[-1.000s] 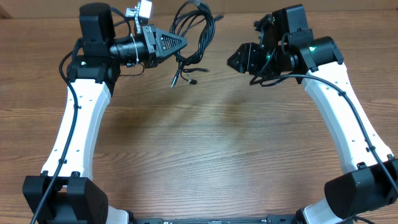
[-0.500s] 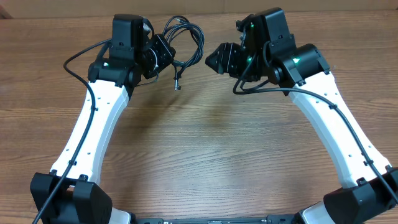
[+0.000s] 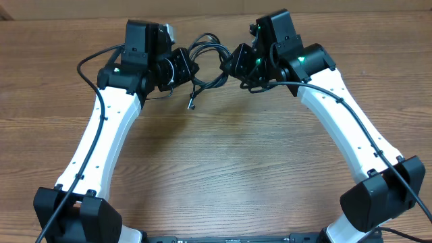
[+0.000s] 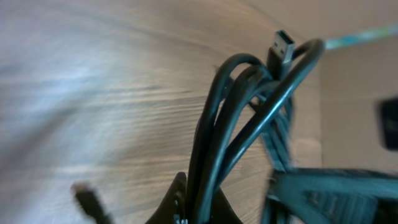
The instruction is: Untangle cables
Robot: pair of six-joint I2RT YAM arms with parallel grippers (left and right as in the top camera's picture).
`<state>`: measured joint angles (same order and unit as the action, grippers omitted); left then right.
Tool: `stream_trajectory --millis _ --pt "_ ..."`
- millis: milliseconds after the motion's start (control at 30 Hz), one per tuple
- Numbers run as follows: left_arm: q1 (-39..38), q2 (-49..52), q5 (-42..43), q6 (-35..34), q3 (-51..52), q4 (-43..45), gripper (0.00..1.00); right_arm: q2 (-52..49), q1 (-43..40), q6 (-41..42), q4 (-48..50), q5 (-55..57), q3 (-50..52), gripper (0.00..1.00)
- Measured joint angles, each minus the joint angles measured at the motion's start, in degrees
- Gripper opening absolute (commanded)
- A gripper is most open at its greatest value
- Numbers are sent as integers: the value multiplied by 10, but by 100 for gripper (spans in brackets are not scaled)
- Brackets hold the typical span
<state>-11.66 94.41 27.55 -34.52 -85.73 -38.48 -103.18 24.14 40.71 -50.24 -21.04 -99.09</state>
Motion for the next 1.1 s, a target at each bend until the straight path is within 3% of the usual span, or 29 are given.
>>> stream_trajectory --millis 167,233,400,433,500,567,633,900,1000,1100 --pt "17 0 145 143 0 15 4 0 2 -18 -28 12 9 7" --pt "43 0 210 214 0 -14 4 0 -1 -81 -26 -40 9 7" --pt "81 0 268 297 0 -64 4 -3 -60 -270 -52 -260 11 10" --pt "83 0 274 306 0 -66 4 -3 -79 -307 -64 -298 11 18" --pt "91 0 292 329 0 -70 4 -4 -140 -356 -81 -342 12 46" --pt "95 0 305 325 0 -54 4 -4 -181 -381 -91 -361 12 60" --pt "95 0 291 232 0 -9 4 -4 -170 -395 -90 -371 13 65" --pt "95 0 161 -354 0 1 4 -4 -63 -337 1 -310 13 64" --pt "95 0 154 -473 0 20 4 -4 -29 -297 55 -281 13 63" --pt "95 0 154 -521 0 25 4 -4 -10 -241 96 -236 14 63"
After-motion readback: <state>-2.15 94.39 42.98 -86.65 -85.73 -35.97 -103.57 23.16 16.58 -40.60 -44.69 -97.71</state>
